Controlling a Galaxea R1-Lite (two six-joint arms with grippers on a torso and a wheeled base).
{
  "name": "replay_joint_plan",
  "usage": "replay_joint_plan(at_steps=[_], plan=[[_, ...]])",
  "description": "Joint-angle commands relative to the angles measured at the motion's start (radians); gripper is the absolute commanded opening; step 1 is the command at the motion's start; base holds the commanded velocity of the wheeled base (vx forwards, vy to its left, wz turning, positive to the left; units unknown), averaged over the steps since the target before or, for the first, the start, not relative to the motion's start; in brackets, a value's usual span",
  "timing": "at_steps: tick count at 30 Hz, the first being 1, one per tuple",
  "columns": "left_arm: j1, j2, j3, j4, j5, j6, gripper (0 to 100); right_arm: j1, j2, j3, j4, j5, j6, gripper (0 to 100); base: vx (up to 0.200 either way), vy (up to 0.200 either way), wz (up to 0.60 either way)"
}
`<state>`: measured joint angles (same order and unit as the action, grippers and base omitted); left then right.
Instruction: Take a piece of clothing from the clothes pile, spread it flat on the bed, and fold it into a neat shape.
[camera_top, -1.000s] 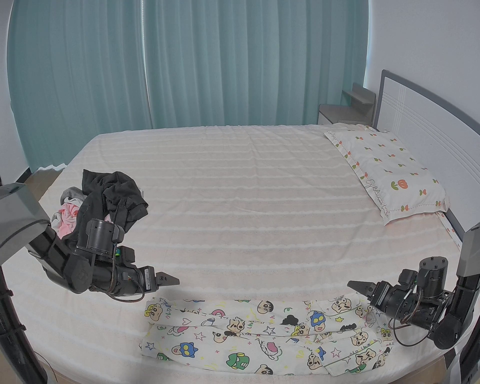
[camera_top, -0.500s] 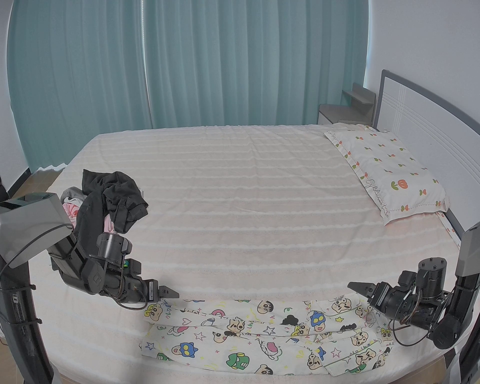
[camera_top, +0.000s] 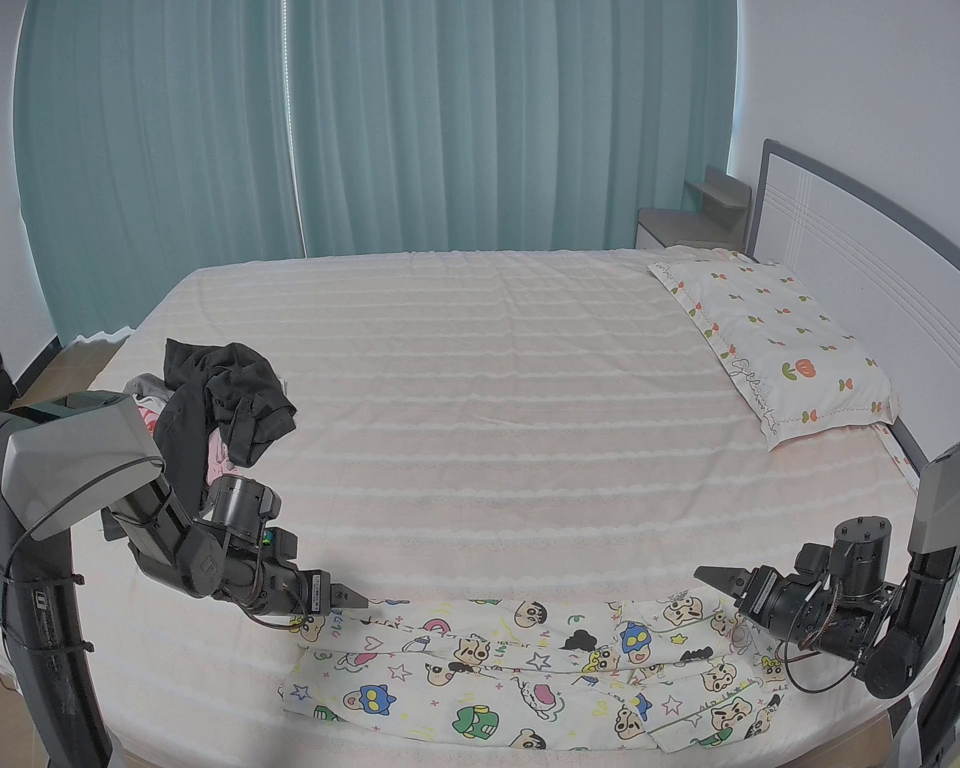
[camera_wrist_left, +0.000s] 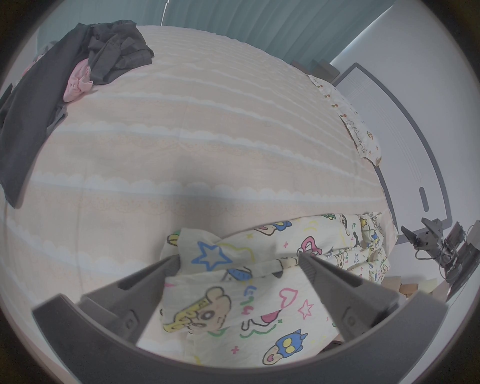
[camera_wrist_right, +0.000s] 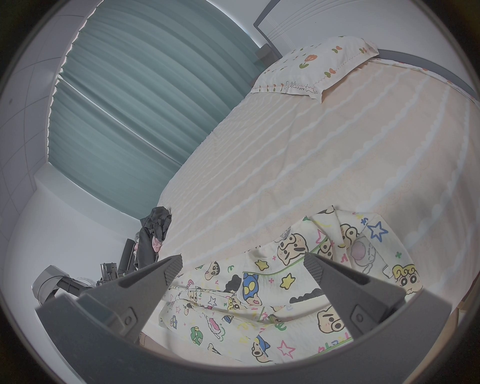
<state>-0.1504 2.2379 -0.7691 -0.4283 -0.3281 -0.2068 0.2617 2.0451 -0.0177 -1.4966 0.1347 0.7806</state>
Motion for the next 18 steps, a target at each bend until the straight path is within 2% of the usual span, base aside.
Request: replay_joint_plan(at_steps=[1, 18], plan=[[-0.006, 0.006, -0.006, 0.002, 0.015, -0.002, 0, 0.001, 0.003, 0.018, -0.001, 0.000, 0.000, 100, 0.000, 0.000, 0.00], [-0.006, -0.069, -0.047, -0.020, 0.024, -0.013, 0, 0.008, 0.017, 0.018, -0.002, 0.002, 0.000, 100, 0.000, 0.000, 0.00]])
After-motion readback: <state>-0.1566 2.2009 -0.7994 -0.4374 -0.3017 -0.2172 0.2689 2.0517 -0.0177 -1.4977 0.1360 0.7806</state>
